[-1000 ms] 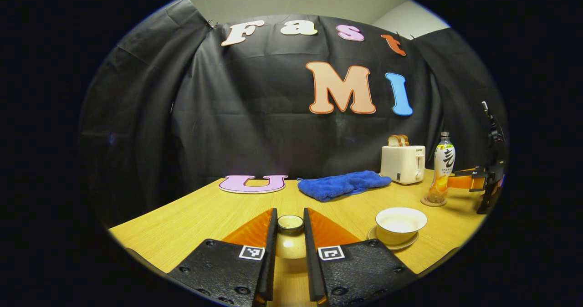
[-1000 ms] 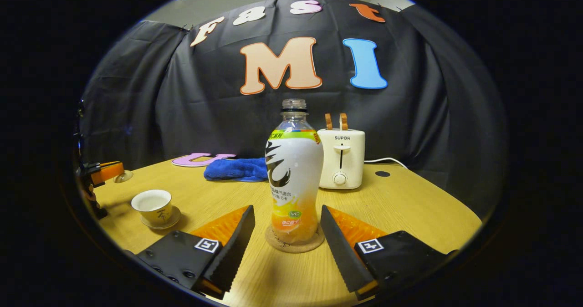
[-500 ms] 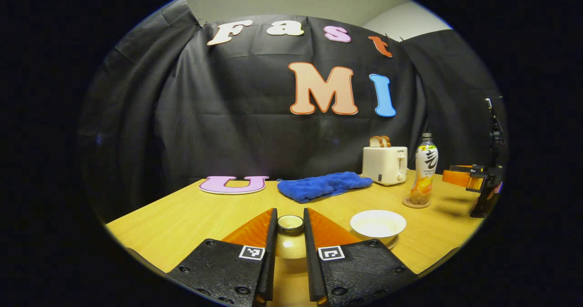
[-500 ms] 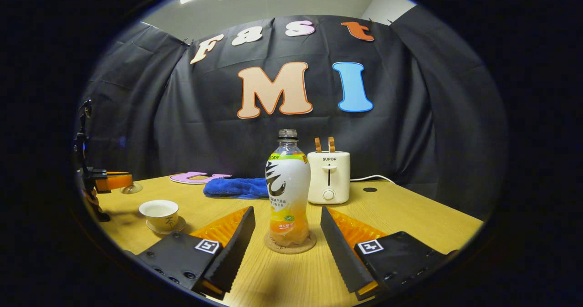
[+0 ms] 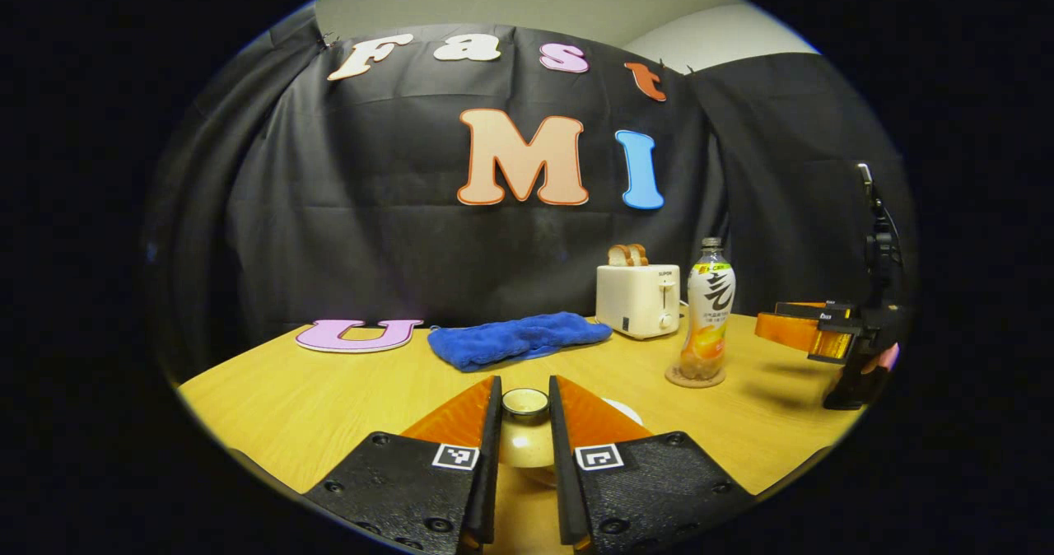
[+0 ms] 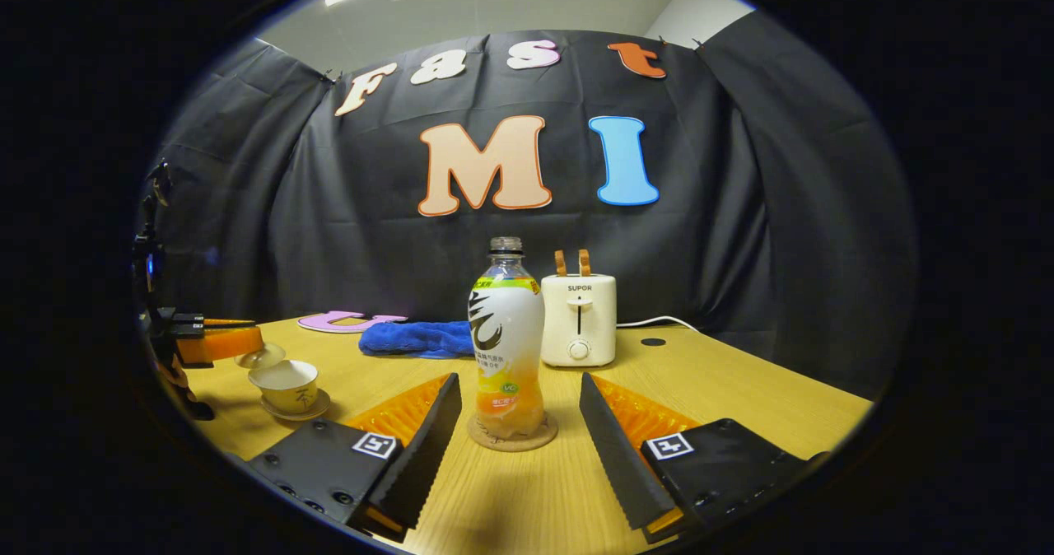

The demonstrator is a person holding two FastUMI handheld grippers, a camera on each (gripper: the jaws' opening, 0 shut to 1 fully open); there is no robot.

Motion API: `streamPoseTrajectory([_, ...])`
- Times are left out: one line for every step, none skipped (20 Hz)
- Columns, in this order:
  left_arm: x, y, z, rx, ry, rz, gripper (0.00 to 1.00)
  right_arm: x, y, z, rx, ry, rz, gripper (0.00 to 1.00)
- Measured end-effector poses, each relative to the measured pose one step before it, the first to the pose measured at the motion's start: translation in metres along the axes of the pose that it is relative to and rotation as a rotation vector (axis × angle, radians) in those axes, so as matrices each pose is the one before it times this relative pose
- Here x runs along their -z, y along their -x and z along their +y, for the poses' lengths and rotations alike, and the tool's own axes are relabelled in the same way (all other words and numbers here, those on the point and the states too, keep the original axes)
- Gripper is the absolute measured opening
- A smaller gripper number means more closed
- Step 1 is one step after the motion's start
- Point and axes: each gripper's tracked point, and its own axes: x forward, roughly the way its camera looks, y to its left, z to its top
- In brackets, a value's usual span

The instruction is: Open the teacup lid with one hand, grasp the water bottle and pour water into the teacup with the other hand; after pouring, place the water bottle on the coaster and then close the teacup lid.

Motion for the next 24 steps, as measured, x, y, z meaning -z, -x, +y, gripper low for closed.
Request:
streamPoseTrajectory([0.00010, -0.00140, -0.00476, 0.00637, 0.00329, -0.00101, 0.28, 0.00073, 0.00001, -0.00210, 0.01172, 0.00026, 0.00038, 0.90])
streamPoseTrajectory([-0.00038, -0.00212, -0.00430, 0.00639, -0.00309, 0.00043, 0.28, -0.00016, -0.00017, -0.00073, 0.00617, -0.00006, 0.00042, 0.89])
streamPoseTrajectory([-0.00038, -0.00219, -0.00455, 0.00994, 0.00300, 0.00085, 0.28, 0.00003, 0.00022, -0.00190, 0.01024, 0.00095, 0.00020, 0.89])
streamPoseTrajectory([0.00031, -0.00165, -0.00609, 0.01158, -0.00074, -0.00060, 0.28, -0.00053, 0.00000, -0.00474, 0.02406, 0.00034, -0.00094, 0.89])
streamPoseTrajectory([-0.00040, -0.00161, -0.00502, 0.01173, -0.00286, 0.00257, 0.28, 0.00040, -0.00057, -0.00621, 0.03045, 0.00088, -0.00091, 0.90])
streamPoseTrajectory([0.00163, -0.00117, -0.00379, 0.00908, -0.00014, 0.00177, 0.28, -0.00011, 0.00017, -0.00544, 0.02832, 0.00045, -0.00062, 0.93])
streamPoseTrajectory([-0.00040, -0.00070, -0.00187, 0.00528, -0.00155, 0.00084, 0.28, -0.00034, 0.00118, -0.00311, 0.02086, 0.00115, -0.00113, 0.90])
streamPoseTrajectory([0.00055, -0.00026, -0.00001, -0.00211, -0.00214, 0.00299, 0.28, -0.00020, 0.00020, -0.00194, 0.01234, 0.00034, -0.00073, 0.90])
streamPoseTrajectory([0.00004, 0.00037, 0.00283, -0.01057, 0.00267, 0.00169, 0.28, 0.00024, 0.00115, 0.00010, 0.00288, -0.00014, 0.00028, 0.90])
streamPoseTrajectory([0.00020, -0.00059, 0.00255, -0.01155, 0.00572, 0.00037, 0.28, 0.00019, 0.00007, 0.00066, -0.00014, 0.00029, 0.00087, 0.93])
streamPoseTrajectory([0.00159, -0.00008, 0.00053, -0.00546, -0.00529, 0.01267, 0.28, -0.00003, -0.00007, -0.00040, -0.00038, -0.00010, -0.00066, 0.89])
streamPoseTrajectory([0.00345, -0.00137, -0.00100, -0.00403, -0.00577, 0.01735, 0.28, -0.00025, -0.00068, -0.00011, -0.00033, 0.00001, 0.00044, 0.89])
streamPoseTrajectory([0.00492, -0.00170, -0.00133, 0.00029, -0.00706, 0.02383, 0.28, 0.00030, 0.00007, -0.00027, -0.00045, 0.00005, 0.00004, 0.89])
streamPoseTrajectory([0.00212, -0.00083, -0.00094, 0.00125, -0.00552, 0.01712, 0.28, -0.00027, 0.00031, 0.00000, -0.00064, 0.00002, -0.00012, 0.93])
streamPoseTrajectory([0.00111, -0.00102, 0.00022, 0.00078, -0.00446, 0.01562, 0.28, 0.00015, -0.00016, 0.00025, -0.00110, 0.00013, 0.00047, 0.93])
streamPoseTrajectory([0.00260, -0.00124, -0.00076, 0.00179, -0.00314, 0.01447, 0.28, 0.00004, -0.00047, 0.00036, -0.00012, -0.00002, -0.00028, 0.89])
streamPoseTrajectory([0.00031, 0.00026, 0.00027, -0.00174, -0.00171, 0.00950, 0.28, 0.00001, 0.00008, 0.00003, -0.00024, 0.00017, 0.00025, 0.93])
streamPoseTrajectory([0.00149, -0.00035, 0.00051, -0.00081, 0.00054, 0.00457, 0.28, 0.00011, -0.00006, 0.00023, -0.00089, -0.00003, 0.00012, 0.93])
streamPoseTrajectory([0.00018, 0.00036, 0.00128, -0.00444, 0.00326, 0.00040, 0.29, -0.00009, -0.00009, -0.00029, -0.00182, -0.00001, -0.00001, 0.93])
streamPoseTrajectory([-0.00007, 0.00009, 0.00027, -0.00040, 0.00300, 0.00013, 0.30, -0.00061, 0.00068, 0.00051, -0.00169, 0.00003, 0.00023, 0.93])
streamPoseTrajectory([-0.00138, -0.00030, -0.00101, 0.00123, -0.00031, -0.00269, 0.31, 0.00083, -0.00093, 0.00017, -0.00111, -0.00015, 0.00013, 0.93])
streamPoseTrajectory([-0.00186, 0.00111, 0.00001, 0.00293, 0.00050, -0.00565, 0.44, -0.00037, -0.00009, -0.00011, -0.00155, -0.00004, 0.00008, 0.93])
streamPoseTrajectory([0.00046, 0.00064, -0.00027, 0.00142, 0.00154, -0.00825, 0.57, 0.00023, -0.00006, 0.00057, -0.00095, -0.00005, -0.00025, 0.93])
streamPoseTrajectory([-0.00208, 0.00112, 0.00027, 0.00304, 0.00215, -0.01002, 0.70, -0.00040, 0.00008, -0.00011, -0.00022, 0.00001, 0.00006, 0.93])
